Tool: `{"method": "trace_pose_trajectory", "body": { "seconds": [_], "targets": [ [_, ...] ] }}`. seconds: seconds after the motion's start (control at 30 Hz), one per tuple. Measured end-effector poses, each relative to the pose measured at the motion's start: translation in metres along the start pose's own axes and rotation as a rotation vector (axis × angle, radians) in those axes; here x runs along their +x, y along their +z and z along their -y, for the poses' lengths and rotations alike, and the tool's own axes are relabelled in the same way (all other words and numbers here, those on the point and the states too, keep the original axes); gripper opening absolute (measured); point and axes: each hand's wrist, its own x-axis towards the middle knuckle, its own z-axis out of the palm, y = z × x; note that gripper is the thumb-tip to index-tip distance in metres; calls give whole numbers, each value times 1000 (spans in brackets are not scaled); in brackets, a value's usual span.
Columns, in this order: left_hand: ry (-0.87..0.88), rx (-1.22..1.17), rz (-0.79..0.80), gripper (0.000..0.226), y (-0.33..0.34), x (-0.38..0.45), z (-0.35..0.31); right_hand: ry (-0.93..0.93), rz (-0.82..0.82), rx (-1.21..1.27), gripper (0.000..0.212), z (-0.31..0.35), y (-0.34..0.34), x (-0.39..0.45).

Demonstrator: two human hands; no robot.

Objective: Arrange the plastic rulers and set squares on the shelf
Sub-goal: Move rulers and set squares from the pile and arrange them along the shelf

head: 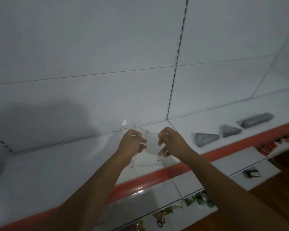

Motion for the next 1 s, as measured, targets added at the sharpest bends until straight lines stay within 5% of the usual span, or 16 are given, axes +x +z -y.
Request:
{"method": "trace_pose_trajectory", "body": {
  "seconds": [0.4, 1.0],
  "targets": [
    [120, 182, 575, 31, 176, -45, -4, 161, -623, -390, 36, -22, -131, -134],
    [289, 347, 852, 35, 459, -166, 30, 259, -982, -468, 48, -108, -349, -313]
  ]
}}
